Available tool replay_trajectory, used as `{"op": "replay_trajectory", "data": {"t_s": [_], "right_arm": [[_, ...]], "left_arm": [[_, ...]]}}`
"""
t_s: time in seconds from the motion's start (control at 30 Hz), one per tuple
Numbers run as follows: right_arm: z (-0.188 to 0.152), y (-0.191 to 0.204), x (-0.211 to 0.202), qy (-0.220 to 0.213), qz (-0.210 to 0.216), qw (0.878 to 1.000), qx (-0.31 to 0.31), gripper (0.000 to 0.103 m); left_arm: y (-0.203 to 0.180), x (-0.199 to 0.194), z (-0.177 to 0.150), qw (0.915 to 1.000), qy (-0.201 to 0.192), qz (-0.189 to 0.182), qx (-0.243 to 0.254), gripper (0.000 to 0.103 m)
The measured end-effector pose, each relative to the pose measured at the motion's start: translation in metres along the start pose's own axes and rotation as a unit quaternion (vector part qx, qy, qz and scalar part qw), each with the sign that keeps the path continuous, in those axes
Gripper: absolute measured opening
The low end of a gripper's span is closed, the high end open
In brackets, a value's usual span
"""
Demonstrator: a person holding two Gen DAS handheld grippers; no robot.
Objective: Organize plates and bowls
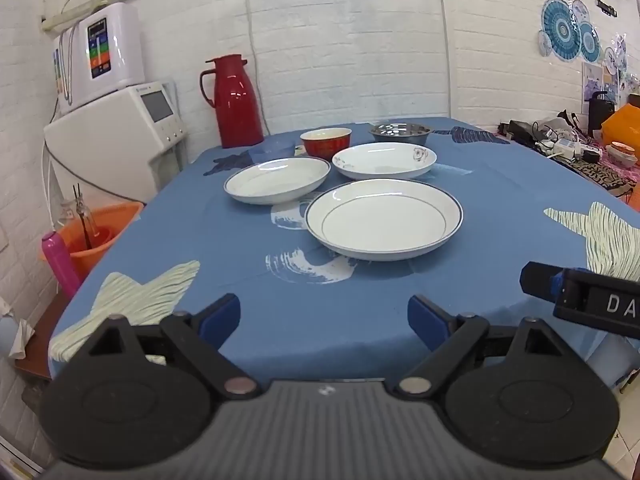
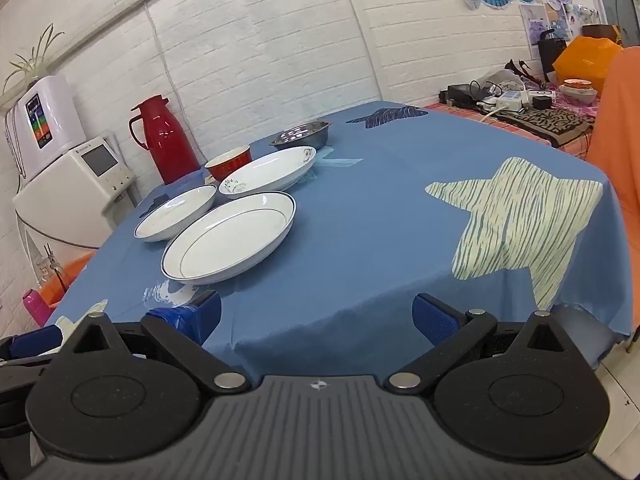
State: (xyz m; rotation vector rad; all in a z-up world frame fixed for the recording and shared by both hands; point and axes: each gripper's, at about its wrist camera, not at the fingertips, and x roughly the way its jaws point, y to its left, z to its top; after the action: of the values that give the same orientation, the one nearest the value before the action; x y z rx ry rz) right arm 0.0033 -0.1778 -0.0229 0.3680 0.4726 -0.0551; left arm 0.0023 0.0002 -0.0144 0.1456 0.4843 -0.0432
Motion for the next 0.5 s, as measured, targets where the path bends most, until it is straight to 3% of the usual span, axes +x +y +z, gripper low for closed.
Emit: {"op": "replay_trajectory", "data": {"t_s": [0.5], "right_arm": [[-0.005, 0.0, 0.0, 0.001, 0.001, 1.0, -0.008, 0.09]], "left_arm": [[0.003, -0.011, 0.01, 0.9999, -0.007, -0.004, -0.012, 0.09]]}}
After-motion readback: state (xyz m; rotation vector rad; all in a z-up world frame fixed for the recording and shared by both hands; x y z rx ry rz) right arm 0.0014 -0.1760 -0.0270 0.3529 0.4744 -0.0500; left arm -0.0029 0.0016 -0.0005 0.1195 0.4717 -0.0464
